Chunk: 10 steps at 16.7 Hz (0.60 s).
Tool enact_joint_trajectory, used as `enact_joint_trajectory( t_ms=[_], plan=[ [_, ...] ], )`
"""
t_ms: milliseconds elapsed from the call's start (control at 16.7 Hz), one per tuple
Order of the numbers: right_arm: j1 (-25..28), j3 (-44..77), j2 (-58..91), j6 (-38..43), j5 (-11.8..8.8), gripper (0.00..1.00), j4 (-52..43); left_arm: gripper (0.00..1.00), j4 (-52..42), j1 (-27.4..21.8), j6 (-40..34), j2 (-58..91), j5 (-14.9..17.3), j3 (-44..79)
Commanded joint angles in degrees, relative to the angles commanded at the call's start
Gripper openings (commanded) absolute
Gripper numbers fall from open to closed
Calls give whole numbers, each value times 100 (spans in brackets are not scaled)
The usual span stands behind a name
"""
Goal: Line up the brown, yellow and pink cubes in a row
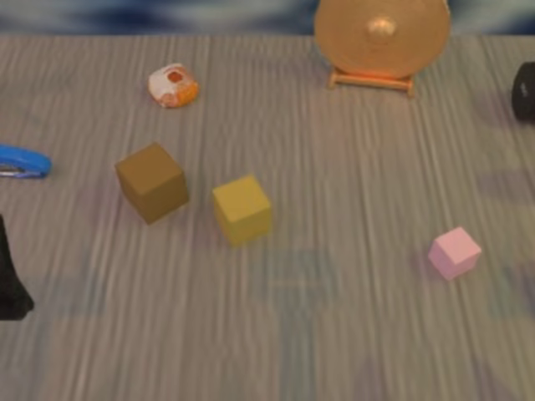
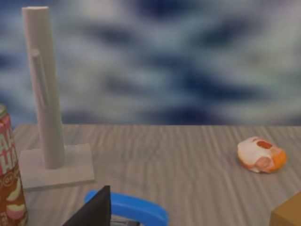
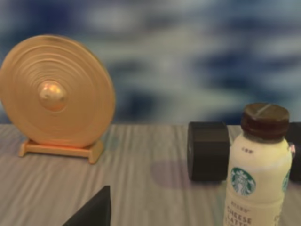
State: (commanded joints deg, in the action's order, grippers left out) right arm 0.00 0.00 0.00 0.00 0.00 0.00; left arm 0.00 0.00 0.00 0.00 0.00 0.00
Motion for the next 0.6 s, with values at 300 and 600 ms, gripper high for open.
enact_joint_trajectory(
  t_ms=[300,600],
  plan=[
    [77,349,354,-38,2,100,-245,100,0,0,0,0,0,0],
    [429,1847,2169,-216,-7,100,-1319,100,0,0,0,0,0,0]
  ],
)
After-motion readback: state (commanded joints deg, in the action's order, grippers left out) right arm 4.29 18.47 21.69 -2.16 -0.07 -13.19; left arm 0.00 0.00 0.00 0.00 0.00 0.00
